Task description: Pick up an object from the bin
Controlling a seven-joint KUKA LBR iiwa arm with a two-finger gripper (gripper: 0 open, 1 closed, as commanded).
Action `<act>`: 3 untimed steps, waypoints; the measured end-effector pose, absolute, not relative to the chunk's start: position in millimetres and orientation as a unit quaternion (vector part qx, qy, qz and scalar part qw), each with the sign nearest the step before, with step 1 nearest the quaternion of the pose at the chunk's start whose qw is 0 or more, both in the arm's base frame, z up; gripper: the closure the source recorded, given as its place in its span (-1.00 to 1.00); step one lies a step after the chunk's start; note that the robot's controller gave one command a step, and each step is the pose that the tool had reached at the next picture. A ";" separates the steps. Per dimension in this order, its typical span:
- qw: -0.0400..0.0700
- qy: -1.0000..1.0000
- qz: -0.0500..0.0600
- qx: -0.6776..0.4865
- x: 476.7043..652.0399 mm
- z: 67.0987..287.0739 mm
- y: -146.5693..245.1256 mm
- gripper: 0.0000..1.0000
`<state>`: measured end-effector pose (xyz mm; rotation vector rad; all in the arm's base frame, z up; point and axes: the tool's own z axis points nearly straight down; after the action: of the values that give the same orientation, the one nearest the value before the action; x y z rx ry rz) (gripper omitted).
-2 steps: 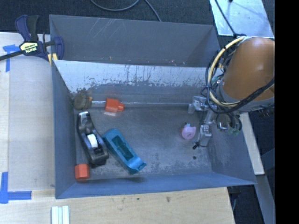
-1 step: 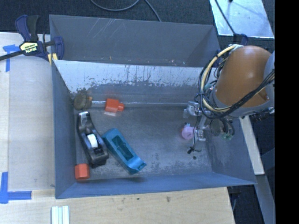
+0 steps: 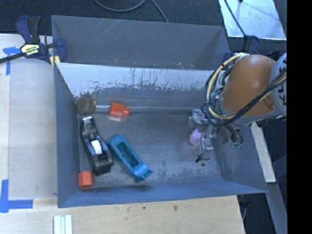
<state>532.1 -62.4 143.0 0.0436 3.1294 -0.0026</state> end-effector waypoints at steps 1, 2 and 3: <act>0.003 0.999 -0.001 -0.045 547.4 133.2 -72.6 -1.00; 0.007 0.993 -0.002 -0.117 551.7 116.7 -82.3 -1.00; 0.006 0.993 -0.001 -0.116 570.6 108.8 -91.0 -1.00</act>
Offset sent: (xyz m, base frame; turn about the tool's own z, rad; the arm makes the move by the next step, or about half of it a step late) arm 0.0190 -0.0243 -0.0376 -0.2934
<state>570.6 -91.0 108.8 -0.3633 3.1089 -0.0041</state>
